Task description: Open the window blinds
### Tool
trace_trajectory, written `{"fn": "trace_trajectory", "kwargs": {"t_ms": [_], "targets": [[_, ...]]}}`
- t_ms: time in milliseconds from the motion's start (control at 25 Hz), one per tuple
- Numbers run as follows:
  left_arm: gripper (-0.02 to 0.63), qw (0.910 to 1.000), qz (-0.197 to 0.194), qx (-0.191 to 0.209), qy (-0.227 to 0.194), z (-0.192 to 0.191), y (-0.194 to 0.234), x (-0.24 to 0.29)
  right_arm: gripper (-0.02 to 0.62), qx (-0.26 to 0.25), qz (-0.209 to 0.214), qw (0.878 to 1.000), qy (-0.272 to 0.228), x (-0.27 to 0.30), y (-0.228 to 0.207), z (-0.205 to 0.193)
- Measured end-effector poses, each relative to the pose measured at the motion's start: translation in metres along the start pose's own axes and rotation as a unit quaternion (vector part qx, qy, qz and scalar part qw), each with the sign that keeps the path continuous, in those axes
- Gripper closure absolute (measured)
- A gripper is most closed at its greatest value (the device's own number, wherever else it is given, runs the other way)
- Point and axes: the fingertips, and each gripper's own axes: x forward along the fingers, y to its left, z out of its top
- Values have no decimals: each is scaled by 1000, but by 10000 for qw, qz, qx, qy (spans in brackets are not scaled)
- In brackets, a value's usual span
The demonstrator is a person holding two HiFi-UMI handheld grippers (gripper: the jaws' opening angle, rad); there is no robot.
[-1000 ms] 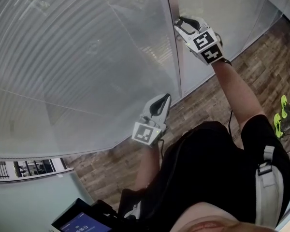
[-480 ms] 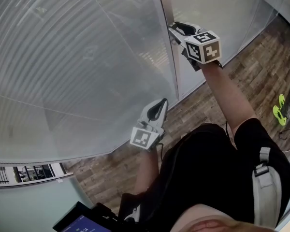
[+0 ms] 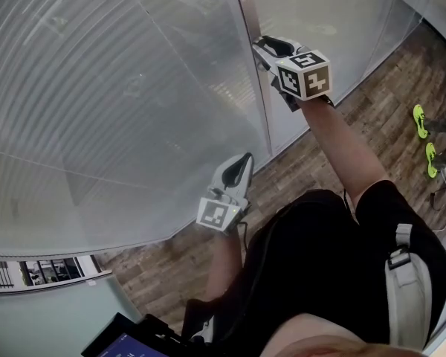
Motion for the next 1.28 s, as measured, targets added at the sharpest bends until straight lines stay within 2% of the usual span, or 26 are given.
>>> {"fn": "trace_trajectory", "kwargs": {"t_ms": [200,280,360,440,480,520,600,680,760,800,880,1120,1280], "targets": [[603,10000,-10,-1,-27,2,3,3,465,-390,7,9992,-17,1,-1,-1],[603,10000,5,4,-36,3,5,3,445,-871,-70,9962,31,1,-2,-3],[603,10000,12,6,-36,3,7,3,410,-1607,-194,9868,60,-4,-3,0],[603,10000,18,2,-25,2,8,3,373,-2550,-255,9665,132,-13,0,4],[603,10000,22,-5,-17,1,8,4,365,-3087,-260,9506,186,-16,3,7],[603,10000,21,-13,-12,0,8,4,364,-3635,-265,9309,244,-18,7,8],[603,10000,6,-21,-26,0,8,5,356,-4668,-307,8830,378,-19,14,9],[603,10000,-22,-10,-45,1,7,6,350,-5438,-319,8369,527,-17,15,3],[603,10000,-48,2,-60,2,6,8,344,-5886,-273,8055,628,-15,17,-2],[603,10000,-55,0,-69,3,5,9,344,-6017,-256,7957,644,-14,18,-3],[603,10000,-63,0,-76,4,6,10,344,-6166,-236,7843,636,-13,21,-3],[603,9999,-85,30,-71,4,7,12,345,-6410,-228,7643,670,-9,23,-3],[603,10000,-54,42,-72,6,9,10,387,-6593,-253,7477,747,-7,21,-4]]}}
